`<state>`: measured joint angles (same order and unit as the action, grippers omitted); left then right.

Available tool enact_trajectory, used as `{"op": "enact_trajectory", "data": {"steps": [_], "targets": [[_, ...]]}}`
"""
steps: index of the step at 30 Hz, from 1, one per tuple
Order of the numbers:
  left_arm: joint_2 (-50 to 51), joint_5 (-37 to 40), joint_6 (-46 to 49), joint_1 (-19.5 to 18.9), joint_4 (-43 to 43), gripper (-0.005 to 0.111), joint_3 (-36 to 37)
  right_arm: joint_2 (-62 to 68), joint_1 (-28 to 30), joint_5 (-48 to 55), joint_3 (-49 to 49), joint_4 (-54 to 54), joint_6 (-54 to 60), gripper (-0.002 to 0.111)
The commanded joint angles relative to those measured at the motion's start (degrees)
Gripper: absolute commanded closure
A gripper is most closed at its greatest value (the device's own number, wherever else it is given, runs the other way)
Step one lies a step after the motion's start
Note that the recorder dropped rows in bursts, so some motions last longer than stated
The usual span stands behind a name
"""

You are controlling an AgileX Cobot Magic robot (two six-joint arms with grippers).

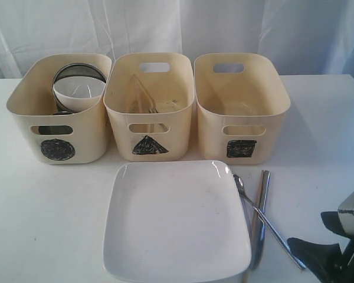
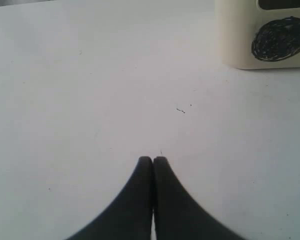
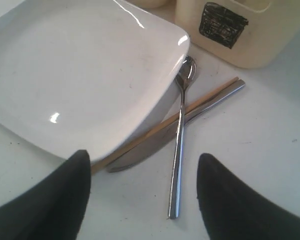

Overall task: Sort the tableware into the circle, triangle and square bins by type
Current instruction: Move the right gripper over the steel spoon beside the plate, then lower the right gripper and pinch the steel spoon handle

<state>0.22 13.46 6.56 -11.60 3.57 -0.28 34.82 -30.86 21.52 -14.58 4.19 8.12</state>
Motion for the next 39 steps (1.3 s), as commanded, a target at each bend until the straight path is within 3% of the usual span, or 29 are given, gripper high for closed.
{"op": "enact_trajectory", "data": {"steps": [1,39], "targets": [[-0.2,-0.1,-0.1,0.3,0.6,0.107,0.3,0.0,0.0,-3.5,1.5,-0.3,2.3,0.05],[-0.2,-0.1,-0.1,0.3,0.6,0.107,0.3,37.4,0.1,-31.9,2.0,-0.2,7.3,0.05]]}}
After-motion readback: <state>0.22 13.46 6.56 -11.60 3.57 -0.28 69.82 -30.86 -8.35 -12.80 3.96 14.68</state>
